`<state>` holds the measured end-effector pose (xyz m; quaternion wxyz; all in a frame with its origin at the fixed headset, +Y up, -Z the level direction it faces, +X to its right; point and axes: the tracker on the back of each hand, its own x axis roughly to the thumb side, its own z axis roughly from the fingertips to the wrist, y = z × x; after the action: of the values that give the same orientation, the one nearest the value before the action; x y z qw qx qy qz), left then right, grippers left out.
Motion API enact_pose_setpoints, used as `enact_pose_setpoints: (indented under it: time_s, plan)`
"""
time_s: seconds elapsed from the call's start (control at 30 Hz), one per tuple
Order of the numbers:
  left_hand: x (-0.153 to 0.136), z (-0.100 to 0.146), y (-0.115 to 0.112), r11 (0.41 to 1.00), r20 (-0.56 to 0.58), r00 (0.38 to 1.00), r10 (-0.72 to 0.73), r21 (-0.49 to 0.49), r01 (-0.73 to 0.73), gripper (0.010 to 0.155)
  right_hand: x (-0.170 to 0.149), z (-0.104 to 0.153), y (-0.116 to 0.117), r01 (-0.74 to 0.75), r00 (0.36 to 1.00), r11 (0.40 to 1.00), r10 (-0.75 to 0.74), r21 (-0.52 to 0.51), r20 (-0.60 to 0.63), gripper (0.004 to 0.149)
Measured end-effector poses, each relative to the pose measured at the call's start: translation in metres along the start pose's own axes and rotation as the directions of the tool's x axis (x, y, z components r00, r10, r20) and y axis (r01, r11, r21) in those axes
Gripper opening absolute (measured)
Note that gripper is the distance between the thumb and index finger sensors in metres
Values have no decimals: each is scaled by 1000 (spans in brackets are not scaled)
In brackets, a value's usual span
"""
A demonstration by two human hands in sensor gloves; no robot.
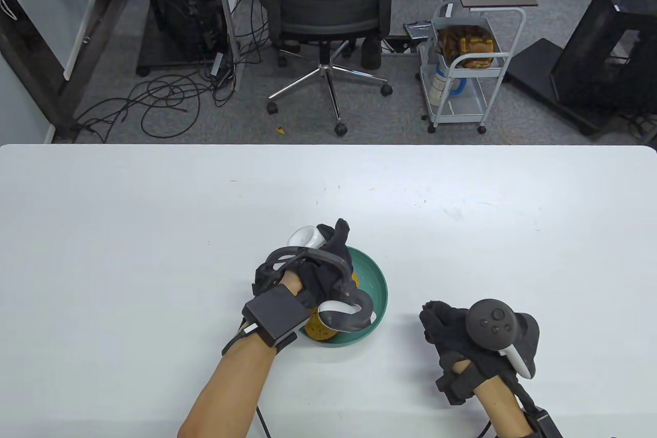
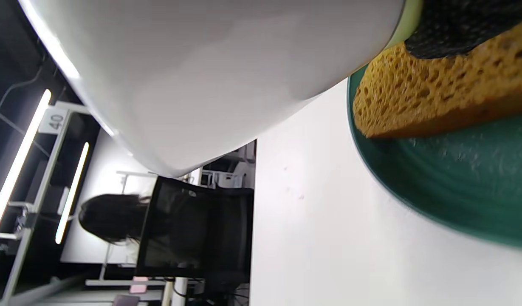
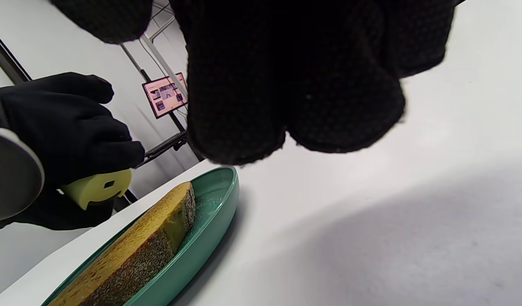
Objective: Press dispenser to sprinkle granules onto bread slice
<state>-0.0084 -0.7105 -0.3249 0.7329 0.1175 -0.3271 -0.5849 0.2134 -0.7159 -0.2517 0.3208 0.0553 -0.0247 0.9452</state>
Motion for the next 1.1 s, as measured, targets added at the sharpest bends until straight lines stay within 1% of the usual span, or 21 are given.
enact_pose_setpoints:
  time_s: [0.1,0.17,0.27,0.3,0.33,0.37,0.4,0.43,0.47,0.5,0.53,0.57,0.67,0.77,0.83,0.9,0.93,0.97,1.0,1.03,1.1]
  plan:
    - [-18,7,-10,976,-99,971,218,0,-219,65,-1,0,-1,8,1000,1000,-8,-6,0,50]
    - [-34,18,-26,889,-200,869,453,33,-456,65,-1,0,-2,21,1000,1000,-21,-13,-4,50]
    - [-54,44,-62,646,-357,569,741,147,-749,66,-2,-1,-3,37,999,999,-37,-13,-8,50]
    - [-59,57,-81,486,-399,379,835,213,-847,65,-3,-1,-3,45,999,999,-45,-14,-10,50]
    - [-60,66,-92,380,-418,254,872,253,-890,65,-3,-1,-3,49,999,999,-49,-12,-11,50]
    - [-60,78,-112,184,-430,28,903,326,-927,66,-4,-1,-2,52,999,999,-52,-10,-13,50]
    - [-57,84,-124,28,-425,-141,894,368,-929,65,-4,-1,-2,52,999,999,-52,-9,-15,50]
    - [-51,94,-139,-197,-370,-374,850,436,-878,66,-4,-2,-2,50,999,999,-50,-8,-18,50]
    - [-45,102,-152,-313,-324,-516,793,510,-801,66,-5,-1,-2,30,999,999,-31,-17,-33,50]
    - [-42,107,-158,-365,-313,-583,750,540,-759,65,-5,-1,-2,5,999,1000,-7,-31,-38,50]
    - [-41,108,-161,-370,-315,-589,744,540,-756,65,-5,-1,-3,-4,999,999,3,-36,-35,50]
    - [-41,109,-162,-357,-324,-577,750,536,-765,66,-5,-1,-3,-1,999,999,0,-34,-35,50]
    - [-49,105,-152,-207,-385,-417,823,480,-853,65,-5,-1,-3,5,999,999,-6,-34,-36,50]
    - [-60,87,-121,15,-391,-145,909,378,-926,66,-7,-2,-1,-2,999,1000,1,-20,-42,50]
    - [-62,71,-89,267,-353,163,921,270,-925,66,-7,-2,-1,-9,999,1000,8,-15,-45,50]
    - [-51,54,-52,609,-265,564,782,127,-783,65,-8,-2,-1,-14,999,1000,13,-11,-49,50]
    - [-36,45,-31,802,-174,785,595,59,-595,66,-8,-2,-1,-19,998,1000,19,-8,-52,50]
    - [-21,40,-17,918,-85,914,396,27,-395,66,-8,-2,-1,-25,998,1000,25,-4,-55,51]
    - [-6,36,-7,983,-6,984,178,32,-178,66,-8,-2,-1,-27,998,1000,27,-4,-56,51]
    - [7,33,0,998,32,999,31,57,-33,65,-9,-2,0,-30,998,1000,30,-3,-61,51]
    - [18,27,2,997,131,989,70,25,-74,65,-10,-2,0,-34,997,999,34,0,-64,51]
